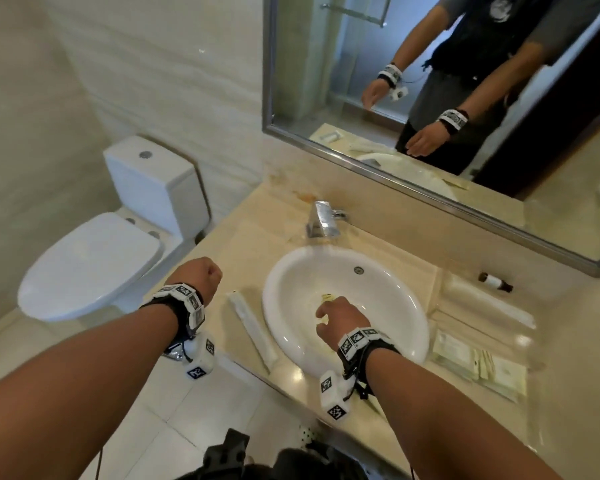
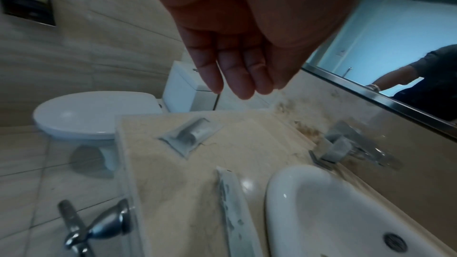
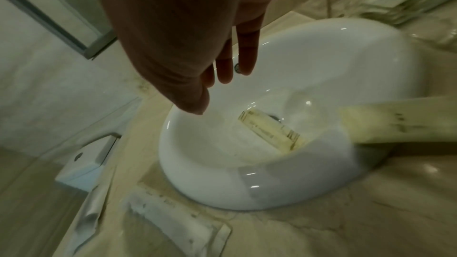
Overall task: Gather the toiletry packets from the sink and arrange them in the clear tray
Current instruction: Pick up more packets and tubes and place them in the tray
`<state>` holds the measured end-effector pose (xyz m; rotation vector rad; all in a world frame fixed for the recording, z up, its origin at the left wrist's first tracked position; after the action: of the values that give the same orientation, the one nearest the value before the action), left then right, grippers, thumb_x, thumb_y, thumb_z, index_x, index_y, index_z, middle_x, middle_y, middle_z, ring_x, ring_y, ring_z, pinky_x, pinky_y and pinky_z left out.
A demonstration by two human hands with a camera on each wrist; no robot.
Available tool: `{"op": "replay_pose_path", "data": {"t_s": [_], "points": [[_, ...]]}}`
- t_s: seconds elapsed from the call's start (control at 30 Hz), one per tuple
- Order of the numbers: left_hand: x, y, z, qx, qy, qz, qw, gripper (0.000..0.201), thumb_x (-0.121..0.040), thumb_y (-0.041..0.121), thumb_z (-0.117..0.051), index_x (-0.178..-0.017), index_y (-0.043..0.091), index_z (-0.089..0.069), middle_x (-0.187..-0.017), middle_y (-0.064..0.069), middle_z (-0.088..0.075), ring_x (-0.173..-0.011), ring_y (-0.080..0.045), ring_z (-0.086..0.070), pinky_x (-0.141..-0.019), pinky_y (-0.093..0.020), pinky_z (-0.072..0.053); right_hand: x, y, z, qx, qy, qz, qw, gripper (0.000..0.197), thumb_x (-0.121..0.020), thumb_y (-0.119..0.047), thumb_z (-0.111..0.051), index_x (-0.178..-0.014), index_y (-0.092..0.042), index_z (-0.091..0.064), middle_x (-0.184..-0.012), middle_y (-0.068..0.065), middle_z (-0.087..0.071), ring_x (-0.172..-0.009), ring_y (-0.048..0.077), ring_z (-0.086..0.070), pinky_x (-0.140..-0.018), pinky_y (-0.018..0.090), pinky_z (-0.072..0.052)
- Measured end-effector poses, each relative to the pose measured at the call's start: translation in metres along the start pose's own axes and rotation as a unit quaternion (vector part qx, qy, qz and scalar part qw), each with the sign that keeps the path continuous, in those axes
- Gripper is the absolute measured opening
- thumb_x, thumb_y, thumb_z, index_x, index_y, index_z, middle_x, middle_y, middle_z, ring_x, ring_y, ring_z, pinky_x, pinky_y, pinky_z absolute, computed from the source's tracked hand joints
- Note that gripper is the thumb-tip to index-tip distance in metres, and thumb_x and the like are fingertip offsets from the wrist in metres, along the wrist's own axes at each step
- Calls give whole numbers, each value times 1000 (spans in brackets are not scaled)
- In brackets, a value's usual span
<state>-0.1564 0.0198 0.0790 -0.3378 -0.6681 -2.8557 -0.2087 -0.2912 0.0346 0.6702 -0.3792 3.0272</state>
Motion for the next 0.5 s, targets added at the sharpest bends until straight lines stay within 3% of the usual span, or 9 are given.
{"op": "replay_pose_path", "data": {"t_s": [0.07,0.2,0.33,0.43,0.5], "points": [[-1,-16,6,2,10,32,999,27,-93,21,-47,-72,8,-59,-70,-11,-64,-61,-27,-55,-59,-32,-45,-12,-14,3,2,-5,21,1000,29,-91,-34,-57,-119,-34,-62,-137,-2,-45,-116,20,-55,-94,31,-47],[-3,-41,14,-5,14,75,997,30,-90,19,-43,-61,12,-44,-56,-6,-50,-52,-24,-44,-51,-30,-36,-37,-37,6,9,-18,56,998,26,-93,-32,-55,-118,-33,-61,-133,-2,-46,-111,21,-57,-90,30,-46],[4,-51,13,-2,13,118,993,28,-98,21,-43,-77,8,-58,-72,-8,-58,-64,-24,-50,-59,-30,-39,-58,-57,0,13,-48,99,994,28,-93,-30,-55,-121,-32,-60,-132,-2,-46,-107,19,-59,-87,30,-45],[7,-52,1,-31,-14,128,991,32,-104,23,-35,-91,6,-59,-80,-6,-57,-76,-25,-55,-67,-32,-43,-71,-70,-8,14,-73,127,989,28,-93,-32,-56,-120,-32,-59,-131,-2,-46,-105,19,-59,-88,31,-47],[6,-58,-8,-32,-21,147,988,35,-103,29,-34,-88,7,-56,-87,-12,-62,-80,-28,-59,-70,-34,-44,-76,-76,-15,26,-86,139,986,28,-93,-32,-55,-121,-32,-59,-130,-2,-46,-105,19,-59,-87,30,-46]]}}
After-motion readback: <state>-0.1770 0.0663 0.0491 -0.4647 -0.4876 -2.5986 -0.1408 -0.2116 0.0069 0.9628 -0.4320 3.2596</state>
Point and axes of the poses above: each hand's wrist, its own x-axis away from the middle knuckle, its own z-axis out of the back of the hand, y = z × x, the point moved 6 cm from there along -x, towards the middle knuckle
